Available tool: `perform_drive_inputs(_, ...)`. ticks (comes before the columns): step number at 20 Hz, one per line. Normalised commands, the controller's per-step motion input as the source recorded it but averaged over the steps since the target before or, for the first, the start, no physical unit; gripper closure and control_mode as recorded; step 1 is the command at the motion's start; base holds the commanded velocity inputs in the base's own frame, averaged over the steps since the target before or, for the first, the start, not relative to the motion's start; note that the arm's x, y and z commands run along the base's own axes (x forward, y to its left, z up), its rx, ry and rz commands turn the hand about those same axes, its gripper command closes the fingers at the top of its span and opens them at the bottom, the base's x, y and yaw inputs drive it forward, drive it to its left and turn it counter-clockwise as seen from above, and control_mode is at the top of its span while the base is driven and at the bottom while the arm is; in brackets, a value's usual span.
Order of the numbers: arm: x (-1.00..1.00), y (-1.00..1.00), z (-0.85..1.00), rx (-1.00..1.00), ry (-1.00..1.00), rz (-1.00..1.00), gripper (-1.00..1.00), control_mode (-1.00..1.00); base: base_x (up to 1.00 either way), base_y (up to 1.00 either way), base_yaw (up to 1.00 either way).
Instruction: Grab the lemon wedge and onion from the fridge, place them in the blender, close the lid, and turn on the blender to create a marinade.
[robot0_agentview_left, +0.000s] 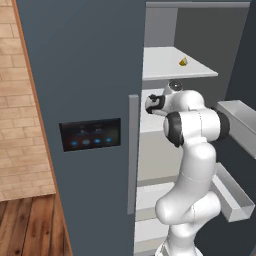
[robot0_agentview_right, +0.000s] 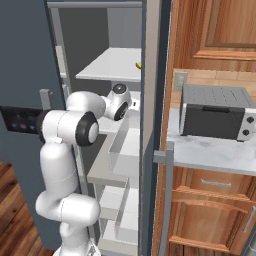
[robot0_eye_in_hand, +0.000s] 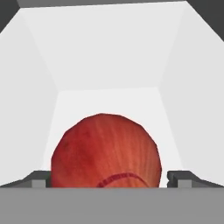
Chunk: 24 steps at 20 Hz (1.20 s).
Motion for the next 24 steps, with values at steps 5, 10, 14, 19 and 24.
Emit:
perform_drive_inputs(5,0.02,0.0,-0.67,0.0,0.0,0.0,1.0,-1.0,0.0,0.0,0.0)
perform_drive_inputs(10,-0.02,0.01,-0.63,0.0,0.0,0.0,1.0,-1.0,0.0,0.0,0.0)
perform_drive_inputs(14,-0.41,0.06,-0.35,0.0,-0.06,0.0,1.0,-1.0,0.0,0.0,0.0)
perform_drive_inputs(19,-0.89,0.19,-0.05,-0.02,0.08,0.07,1.0,-1.0,0.0,0.0,0.0)
perform_drive_inputs(24,-1.0,0.15,0.07,-0.06,0.19,0.07,1.0,-1.0,0.0,0.0,0.0)
